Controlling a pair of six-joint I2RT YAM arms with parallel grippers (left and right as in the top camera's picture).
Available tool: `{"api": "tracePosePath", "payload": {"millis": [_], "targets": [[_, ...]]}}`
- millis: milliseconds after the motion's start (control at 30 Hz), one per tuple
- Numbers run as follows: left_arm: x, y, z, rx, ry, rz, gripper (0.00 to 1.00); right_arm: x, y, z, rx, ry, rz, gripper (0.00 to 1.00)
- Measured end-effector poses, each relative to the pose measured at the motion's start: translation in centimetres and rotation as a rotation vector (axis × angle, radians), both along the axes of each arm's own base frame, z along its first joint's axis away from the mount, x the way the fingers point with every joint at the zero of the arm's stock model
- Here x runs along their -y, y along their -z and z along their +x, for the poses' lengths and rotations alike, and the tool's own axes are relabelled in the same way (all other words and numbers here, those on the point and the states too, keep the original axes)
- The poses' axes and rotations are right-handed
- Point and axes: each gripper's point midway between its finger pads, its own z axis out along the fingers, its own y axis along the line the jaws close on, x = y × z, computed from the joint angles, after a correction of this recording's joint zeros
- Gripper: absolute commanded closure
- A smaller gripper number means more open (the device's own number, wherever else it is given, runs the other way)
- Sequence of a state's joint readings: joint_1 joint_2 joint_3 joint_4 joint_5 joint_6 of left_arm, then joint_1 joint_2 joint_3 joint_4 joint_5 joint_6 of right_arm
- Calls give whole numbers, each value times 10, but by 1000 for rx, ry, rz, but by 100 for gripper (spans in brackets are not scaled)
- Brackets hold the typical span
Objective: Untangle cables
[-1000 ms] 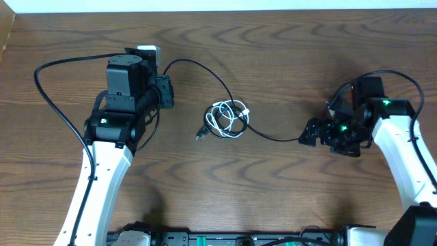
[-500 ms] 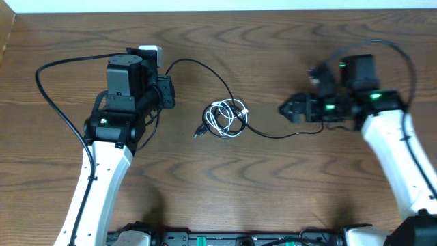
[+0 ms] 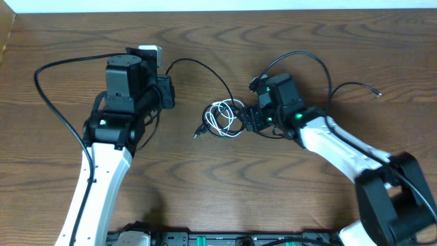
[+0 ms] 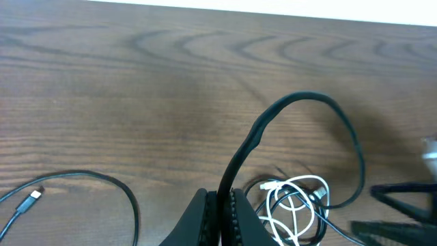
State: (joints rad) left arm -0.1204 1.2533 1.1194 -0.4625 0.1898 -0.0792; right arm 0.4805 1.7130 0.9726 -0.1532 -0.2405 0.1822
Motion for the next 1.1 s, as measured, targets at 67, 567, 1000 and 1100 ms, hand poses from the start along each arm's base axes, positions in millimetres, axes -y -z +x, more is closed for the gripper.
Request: {"api": "tracePosePath", "payload": {"millis": [67,567,1000,1100], "targets": [[0,-12,-3,33,2,-6,93,-4,11,5,9,2,-11,37],[33,-136,-38,328,146,-251,92,-24,23,19,18,12,94,27],[81,-226,-65,564,458,-538,93,-60,-9,12,52,-142,293,12],[85,-235,-71,570,495,-585,92,-64,-15,13,68,-158,315,36]]}}
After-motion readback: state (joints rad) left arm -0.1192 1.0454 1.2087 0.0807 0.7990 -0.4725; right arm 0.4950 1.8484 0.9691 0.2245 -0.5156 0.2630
